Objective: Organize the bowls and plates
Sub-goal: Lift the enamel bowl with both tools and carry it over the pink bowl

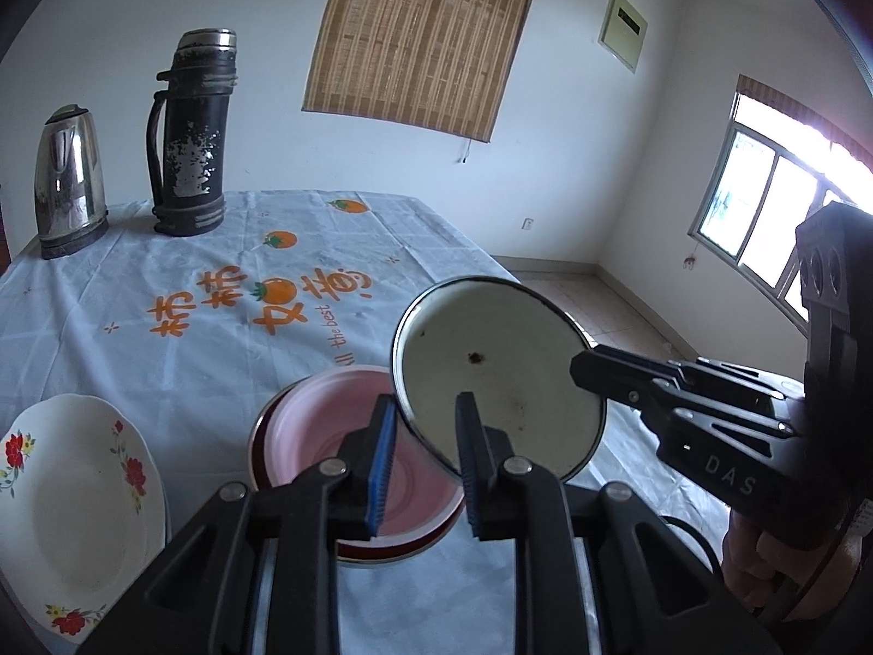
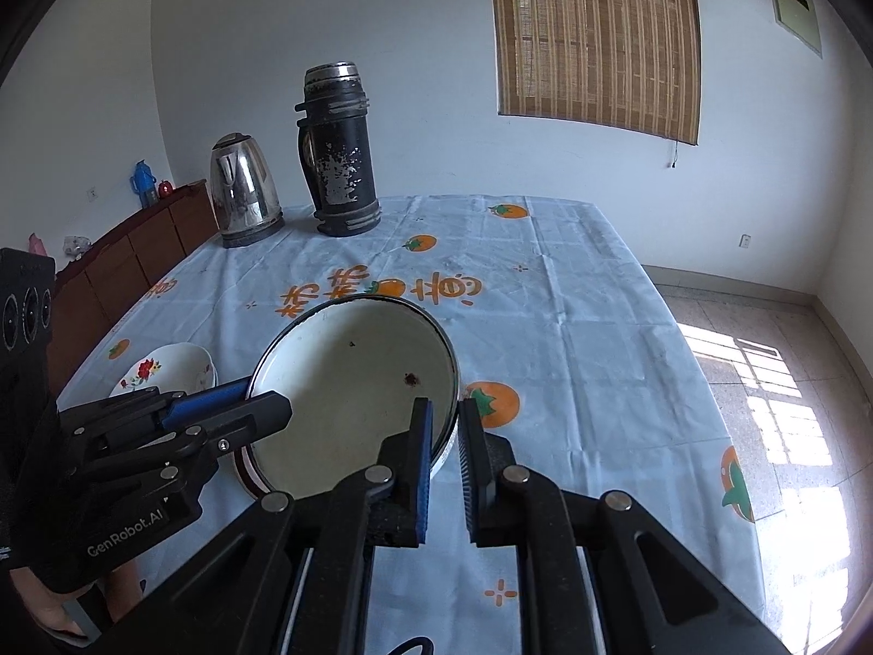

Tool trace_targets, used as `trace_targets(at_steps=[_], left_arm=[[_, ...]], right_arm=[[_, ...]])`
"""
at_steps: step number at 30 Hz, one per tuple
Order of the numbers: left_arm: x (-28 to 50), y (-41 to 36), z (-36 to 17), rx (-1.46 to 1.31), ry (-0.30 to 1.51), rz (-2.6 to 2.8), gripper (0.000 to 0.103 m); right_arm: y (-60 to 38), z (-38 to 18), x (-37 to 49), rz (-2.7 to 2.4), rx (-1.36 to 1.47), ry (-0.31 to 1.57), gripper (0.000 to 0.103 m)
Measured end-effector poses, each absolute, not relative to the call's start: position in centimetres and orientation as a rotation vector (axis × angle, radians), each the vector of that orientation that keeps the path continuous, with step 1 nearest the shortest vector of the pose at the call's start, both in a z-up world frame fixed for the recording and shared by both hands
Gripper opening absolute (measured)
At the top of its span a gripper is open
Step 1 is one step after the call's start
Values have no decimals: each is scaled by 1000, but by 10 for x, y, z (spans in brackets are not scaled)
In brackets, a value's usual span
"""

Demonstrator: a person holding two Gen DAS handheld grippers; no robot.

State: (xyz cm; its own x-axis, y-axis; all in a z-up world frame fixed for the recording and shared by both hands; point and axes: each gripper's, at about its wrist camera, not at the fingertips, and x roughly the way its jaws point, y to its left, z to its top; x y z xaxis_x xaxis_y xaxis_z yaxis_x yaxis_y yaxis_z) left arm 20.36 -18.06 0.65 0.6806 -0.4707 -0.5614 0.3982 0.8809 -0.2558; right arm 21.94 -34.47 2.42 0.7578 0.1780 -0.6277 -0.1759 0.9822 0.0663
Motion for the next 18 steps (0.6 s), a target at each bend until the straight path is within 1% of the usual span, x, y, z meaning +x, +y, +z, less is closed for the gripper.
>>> trace_targets(at_steps=[18], left_arm=[[212,-145,4,-199,663,-434,19]], right_arm=[[-308,26,224,253,-18,701,12]])
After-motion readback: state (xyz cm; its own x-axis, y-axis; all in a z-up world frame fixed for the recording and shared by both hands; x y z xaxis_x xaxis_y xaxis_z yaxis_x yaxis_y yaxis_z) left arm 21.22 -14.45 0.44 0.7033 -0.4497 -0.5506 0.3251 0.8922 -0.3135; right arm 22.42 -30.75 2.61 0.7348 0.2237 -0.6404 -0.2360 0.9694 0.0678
